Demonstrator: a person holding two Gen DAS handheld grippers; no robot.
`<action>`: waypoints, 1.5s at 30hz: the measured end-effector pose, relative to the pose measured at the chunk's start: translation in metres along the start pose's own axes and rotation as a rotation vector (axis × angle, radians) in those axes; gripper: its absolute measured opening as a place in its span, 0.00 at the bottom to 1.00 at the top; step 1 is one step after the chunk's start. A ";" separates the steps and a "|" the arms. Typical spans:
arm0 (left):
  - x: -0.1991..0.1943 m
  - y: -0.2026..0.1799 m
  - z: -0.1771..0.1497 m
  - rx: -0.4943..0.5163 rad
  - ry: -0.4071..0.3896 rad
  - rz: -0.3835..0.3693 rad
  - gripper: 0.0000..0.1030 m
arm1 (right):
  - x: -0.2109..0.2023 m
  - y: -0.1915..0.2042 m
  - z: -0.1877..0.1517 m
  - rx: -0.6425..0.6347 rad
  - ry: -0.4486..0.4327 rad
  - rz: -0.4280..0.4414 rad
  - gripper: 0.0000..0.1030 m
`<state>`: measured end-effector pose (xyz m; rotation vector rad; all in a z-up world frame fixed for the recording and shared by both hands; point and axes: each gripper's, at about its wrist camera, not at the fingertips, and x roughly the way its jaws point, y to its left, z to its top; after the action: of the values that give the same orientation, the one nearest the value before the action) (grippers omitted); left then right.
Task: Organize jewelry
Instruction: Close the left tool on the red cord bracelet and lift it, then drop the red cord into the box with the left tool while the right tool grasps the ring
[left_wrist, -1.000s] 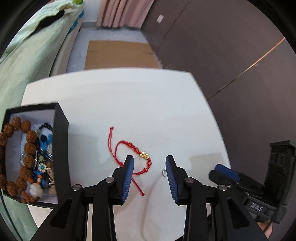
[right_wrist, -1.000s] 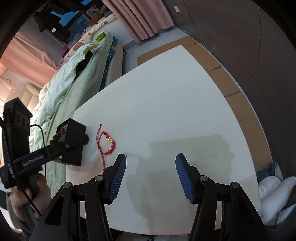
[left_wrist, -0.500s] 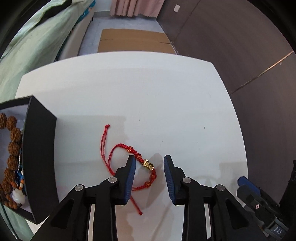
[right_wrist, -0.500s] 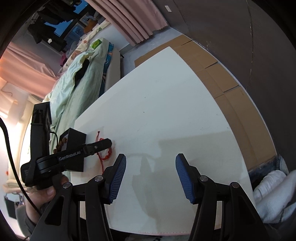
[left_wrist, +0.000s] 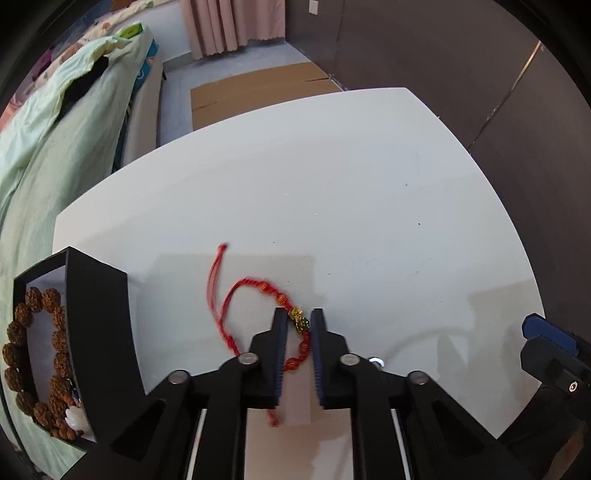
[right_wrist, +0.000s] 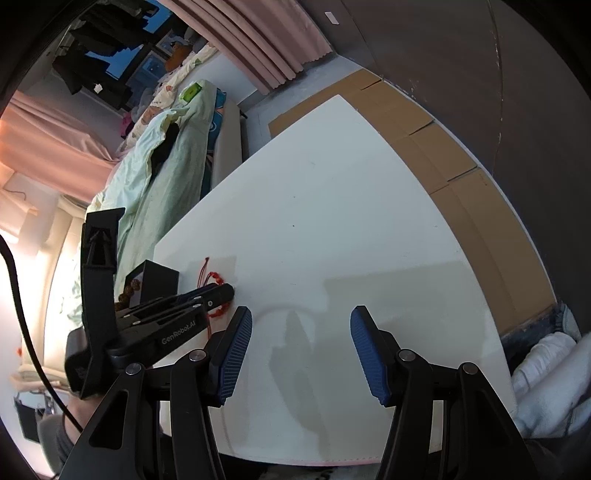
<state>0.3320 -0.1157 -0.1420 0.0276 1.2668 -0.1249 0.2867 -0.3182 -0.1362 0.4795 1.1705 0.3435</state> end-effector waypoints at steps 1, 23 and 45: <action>-0.001 0.005 0.000 -0.011 -0.001 -0.027 0.07 | 0.000 0.000 0.000 0.000 0.002 0.000 0.56; -0.095 0.073 -0.016 -0.130 -0.213 -0.267 0.07 | 0.055 0.056 -0.011 -0.158 0.130 -0.048 0.32; -0.132 0.154 -0.039 -0.223 -0.288 -0.244 0.07 | 0.082 0.101 -0.026 -0.336 0.118 -0.328 0.14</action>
<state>0.2728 0.0508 -0.0351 -0.3280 0.9862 -0.1902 0.2907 -0.1875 -0.1558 -0.0280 1.2527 0.2782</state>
